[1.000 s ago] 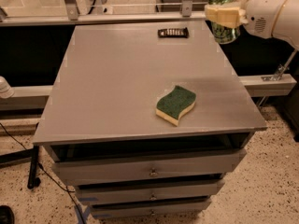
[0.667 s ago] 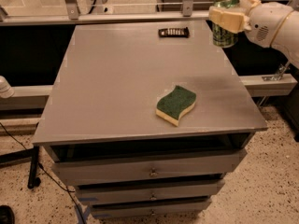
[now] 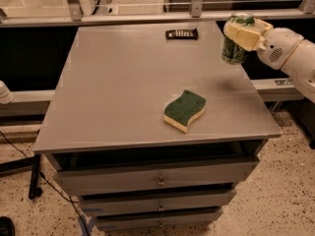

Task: Place green can upright

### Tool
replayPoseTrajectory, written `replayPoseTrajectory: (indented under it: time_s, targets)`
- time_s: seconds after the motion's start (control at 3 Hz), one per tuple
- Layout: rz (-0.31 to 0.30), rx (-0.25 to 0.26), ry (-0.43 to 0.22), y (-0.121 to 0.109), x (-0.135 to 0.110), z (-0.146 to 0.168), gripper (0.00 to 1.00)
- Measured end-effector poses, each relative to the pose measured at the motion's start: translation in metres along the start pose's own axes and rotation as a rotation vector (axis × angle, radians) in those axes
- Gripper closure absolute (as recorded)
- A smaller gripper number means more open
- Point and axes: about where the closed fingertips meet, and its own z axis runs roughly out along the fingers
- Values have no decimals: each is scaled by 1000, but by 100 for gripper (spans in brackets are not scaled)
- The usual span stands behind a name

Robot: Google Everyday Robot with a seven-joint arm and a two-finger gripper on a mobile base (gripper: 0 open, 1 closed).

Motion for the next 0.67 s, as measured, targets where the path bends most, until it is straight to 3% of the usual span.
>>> replayPoseTrajectory:
  time_s: [0.67]
  targets:
    - [89, -84, -13, -10, 46, -33, 100]
